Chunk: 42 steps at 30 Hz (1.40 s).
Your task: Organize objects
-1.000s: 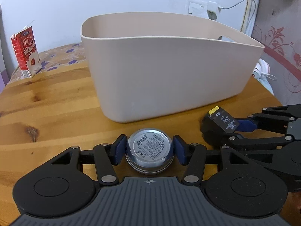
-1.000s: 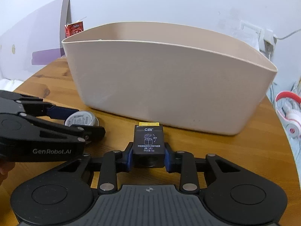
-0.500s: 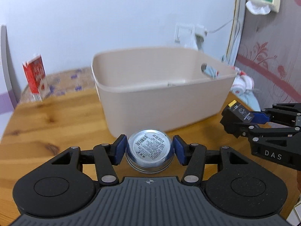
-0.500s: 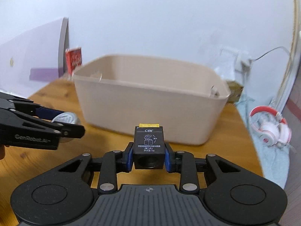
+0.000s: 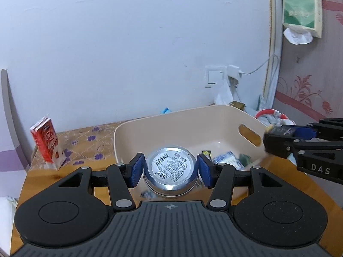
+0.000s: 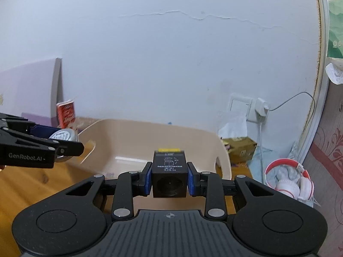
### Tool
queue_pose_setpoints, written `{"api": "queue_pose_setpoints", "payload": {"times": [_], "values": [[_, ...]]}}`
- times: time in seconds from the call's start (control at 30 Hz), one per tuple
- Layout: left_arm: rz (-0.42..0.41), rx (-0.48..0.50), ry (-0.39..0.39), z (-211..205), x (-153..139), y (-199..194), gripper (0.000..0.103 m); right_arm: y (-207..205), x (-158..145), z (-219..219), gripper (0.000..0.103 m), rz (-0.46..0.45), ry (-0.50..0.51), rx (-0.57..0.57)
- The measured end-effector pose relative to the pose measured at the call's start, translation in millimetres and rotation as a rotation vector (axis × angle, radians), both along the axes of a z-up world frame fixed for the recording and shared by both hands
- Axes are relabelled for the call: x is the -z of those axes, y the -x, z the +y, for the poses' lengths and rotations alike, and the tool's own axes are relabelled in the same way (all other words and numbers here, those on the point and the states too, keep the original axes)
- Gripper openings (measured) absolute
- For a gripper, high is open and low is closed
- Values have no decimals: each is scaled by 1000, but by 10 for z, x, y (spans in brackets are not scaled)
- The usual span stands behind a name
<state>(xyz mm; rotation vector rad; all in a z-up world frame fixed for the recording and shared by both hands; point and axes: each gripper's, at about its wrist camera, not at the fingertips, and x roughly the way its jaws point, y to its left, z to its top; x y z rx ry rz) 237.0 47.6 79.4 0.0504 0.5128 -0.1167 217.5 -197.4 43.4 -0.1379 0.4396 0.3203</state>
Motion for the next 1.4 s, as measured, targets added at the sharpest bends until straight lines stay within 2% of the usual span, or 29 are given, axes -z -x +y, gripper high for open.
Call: {"api": "queue_pose_setpoints", "payload": {"times": [0.13, 0.17, 0.23, 0.37, 0.47, 0.53, 0.63, 0.7, 0.77, 0.83, 0.87, 0.9, 0.97, 1.03, 1.17, 1.4], "values": [[42, -6, -20, -54, 90, -322, 55, -311, 3, -10, 29, 36, -36, 16], [57, -5, -26, -73, 126, -400, 55, -389, 29, -9, 23, 51, -44, 16], [92, -3, -27, -93, 218, -547, 55, -536, 83, -28, 22, 82, -60, 25], [156, -19, -36, -157, 416, -790, 55, -756, 228, 22, 11, 101, -36, 58], [197, -5, -37, -211, 504, -863, 55, -834, 212, -89, 11, 125, -98, 62], [207, 1, -44, -236, 542, -869, 55, -822, 199, -124, 12, 120, -71, 68], [201, -12, -31, -219, 544, -824, 56, -706, 230, -197, 19, 131, -78, 58], [205, -19, -19, -200, 527, -806, 56, -604, 303, -230, 42, 144, -83, 62], [192, -25, -25, -196, 496, -746, 59, -456, 371, -234, 56, 143, -71, 66], [164, -34, -35, -195, 431, -646, 73, -283, 386, -219, 61, 102, -58, 55], [150, -33, -37, -191, 402, -600, 75, -199, 382, -194, 68, 88, -46, 49], [135, -33, -38, -181, 366, -539, 76, -127, 385, -170, 80, 90, -39, 45], [116, -34, -35, -168, 300, -421, 77, 10, 420, -135, 90, 101, -42, 25], [96, -36, -30, -152, 241, -297, 80, 67, 450, -121, 92, 110, -40, 19], [77, -35, -25, -138, 170, -78, 84, 228, 691, -54, 92, 195, -4, -9], [96, -25, -13, -133, 286, 243, 84, 317, 940, -43, 92, 274, 24, -19]]}}
